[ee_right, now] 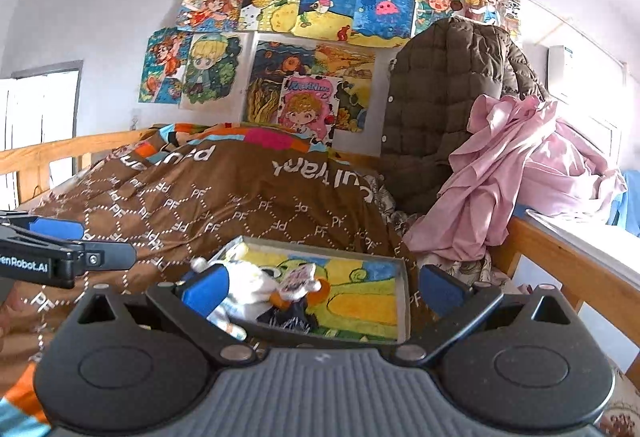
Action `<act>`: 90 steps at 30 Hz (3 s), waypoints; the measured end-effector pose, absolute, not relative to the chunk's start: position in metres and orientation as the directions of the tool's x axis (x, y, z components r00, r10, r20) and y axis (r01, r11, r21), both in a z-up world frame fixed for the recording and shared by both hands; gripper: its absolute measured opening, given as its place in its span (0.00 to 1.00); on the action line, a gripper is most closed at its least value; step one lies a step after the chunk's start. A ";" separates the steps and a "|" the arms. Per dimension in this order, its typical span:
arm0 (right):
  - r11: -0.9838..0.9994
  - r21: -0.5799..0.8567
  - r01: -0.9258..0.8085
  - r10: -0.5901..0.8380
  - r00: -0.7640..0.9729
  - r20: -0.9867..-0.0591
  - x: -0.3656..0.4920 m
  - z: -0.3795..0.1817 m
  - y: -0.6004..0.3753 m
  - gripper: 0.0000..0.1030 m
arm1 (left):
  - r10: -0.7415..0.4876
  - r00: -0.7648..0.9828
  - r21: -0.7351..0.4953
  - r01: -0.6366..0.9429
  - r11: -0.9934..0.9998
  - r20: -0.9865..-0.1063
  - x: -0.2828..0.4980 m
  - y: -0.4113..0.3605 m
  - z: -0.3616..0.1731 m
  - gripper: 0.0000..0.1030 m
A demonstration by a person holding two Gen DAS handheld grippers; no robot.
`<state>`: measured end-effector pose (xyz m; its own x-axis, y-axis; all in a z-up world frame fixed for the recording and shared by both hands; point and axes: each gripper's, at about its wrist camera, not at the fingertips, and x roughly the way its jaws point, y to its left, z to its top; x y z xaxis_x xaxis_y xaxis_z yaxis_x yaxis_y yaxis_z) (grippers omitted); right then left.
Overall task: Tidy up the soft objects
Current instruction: 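Move both open tools back from the tray toward the pile, then grasp the grey sock with the left tool while the right tool grasps the white face mask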
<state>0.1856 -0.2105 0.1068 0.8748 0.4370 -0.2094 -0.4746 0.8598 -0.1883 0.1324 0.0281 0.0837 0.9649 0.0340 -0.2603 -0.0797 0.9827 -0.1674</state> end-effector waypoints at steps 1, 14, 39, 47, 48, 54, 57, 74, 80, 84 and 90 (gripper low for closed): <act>0.858 -0.188 -0.479 0.440 0.872 -0.213 0.181 0.103 -0.210 1.00 | 0.034 0.962 -0.172 -0.084 0.981 -0.273 0.129 0.029 0.079 0.99; 0.796 -0.189 -0.575 0.495 0.798 -0.343 0.148 0.047 -0.198 1.00 | 0.069 0.897 -0.185 -0.165 0.969 -0.437 0.105 0.043 0.025 0.99; 0.716 -0.129 -0.686 0.518 0.646 -0.561 0.160 -0.004 -0.185 1.00 | 0.076 0.781 -0.063 -0.147 0.987 -0.620 0.088 0.031 -0.024 0.99; 0.721 -0.091 -0.687 0.512 0.617 -0.598 0.172 -0.016 -0.182 1.00 | 0.089 0.766 -0.059 -0.163 0.985 -0.637 0.091 0.037 -0.029 0.99; 0.722 -0.087 -0.687 0.513 0.615 -0.599 0.172 -0.017 -0.182 1.00 | 0.091 0.765 -0.056 -0.164 0.985 -0.638 0.091 0.037 -0.029 0.99; 0.732 -0.068 -0.678 0.510 0.611 -0.605 0.177 -0.019 -0.183 1.00 | 0.094 0.764 -0.042 -0.157 0.987 -0.639 0.096 0.036 -0.027 0.99; 0.737 -0.076 -0.672 0.503 0.619 -0.603 0.178 -0.022 -0.182 1.00 | 0.096 0.766 -0.038 -0.155 0.987 -0.636 0.098 0.035 -0.025 0.99; 0.793 0.025 -0.609 0.515 0.646 -0.564 0.196 -0.030 -0.196 1.00 | 0.140 0.833 0.080 -0.116 0.990 -0.536 0.142 0.028 -0.005 0.99; 0.800 0.077 -0.595 0.535 0.649 -0.541 0.204 -0.031 -0.199 1.00 | 0.134 0.853 0.121 -0.084 0.989 -0.504 0.161 0.026 0.001 0.99; 0.796 0.102 -0.597 0.549 0.638 -0.540 0.208 -0.033 -0.199 1.00 | 0.128 0.865 0.176 -0.047 0.983 -0.484 0.170 0.019 0.003 0.99; 0.772 0.118 -0.625 0.577 0.611 -0.542 0.208 -0.037 -0.197 0.99 | 0.084 0.870 0.258 0.052 0.965 -0.486 0.183 0.009 0.000 0.94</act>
